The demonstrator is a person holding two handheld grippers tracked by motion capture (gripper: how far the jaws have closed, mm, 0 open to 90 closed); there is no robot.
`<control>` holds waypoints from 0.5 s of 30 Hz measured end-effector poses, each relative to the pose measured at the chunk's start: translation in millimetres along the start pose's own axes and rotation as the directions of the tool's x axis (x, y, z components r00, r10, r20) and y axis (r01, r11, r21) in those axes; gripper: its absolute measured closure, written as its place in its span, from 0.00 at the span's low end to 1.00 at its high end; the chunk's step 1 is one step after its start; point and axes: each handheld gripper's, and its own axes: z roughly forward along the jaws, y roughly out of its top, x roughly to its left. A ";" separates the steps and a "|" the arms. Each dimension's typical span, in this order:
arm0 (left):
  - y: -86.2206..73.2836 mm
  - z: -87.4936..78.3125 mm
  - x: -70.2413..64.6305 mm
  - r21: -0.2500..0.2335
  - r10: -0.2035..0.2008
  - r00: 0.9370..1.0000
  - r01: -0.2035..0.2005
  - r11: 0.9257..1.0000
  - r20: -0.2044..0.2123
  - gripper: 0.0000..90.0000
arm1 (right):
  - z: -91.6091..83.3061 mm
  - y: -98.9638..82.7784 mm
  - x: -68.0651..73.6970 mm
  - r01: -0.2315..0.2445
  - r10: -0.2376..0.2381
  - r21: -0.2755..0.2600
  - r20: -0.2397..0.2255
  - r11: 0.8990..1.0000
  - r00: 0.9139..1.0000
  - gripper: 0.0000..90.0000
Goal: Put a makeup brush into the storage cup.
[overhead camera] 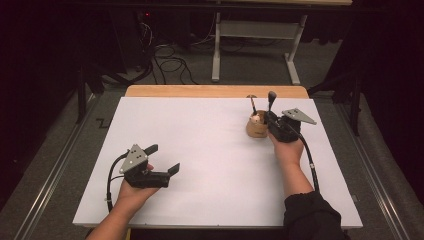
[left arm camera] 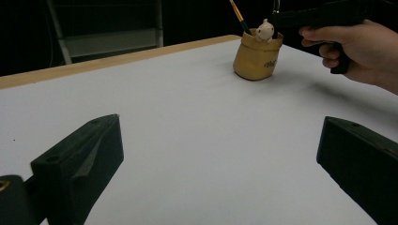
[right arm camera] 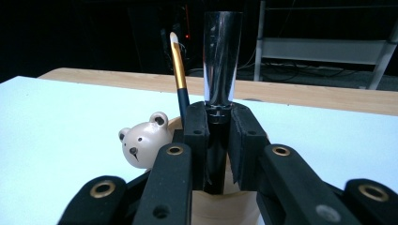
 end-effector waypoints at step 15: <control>0.0 0.0 -0.2 -0.001 0.000 1.000 0.000 1.000 0.001 0.02 | -0.4 0.8 -4.8 -0.030 0.029 0.018 0.031 0.999 0.999 0.69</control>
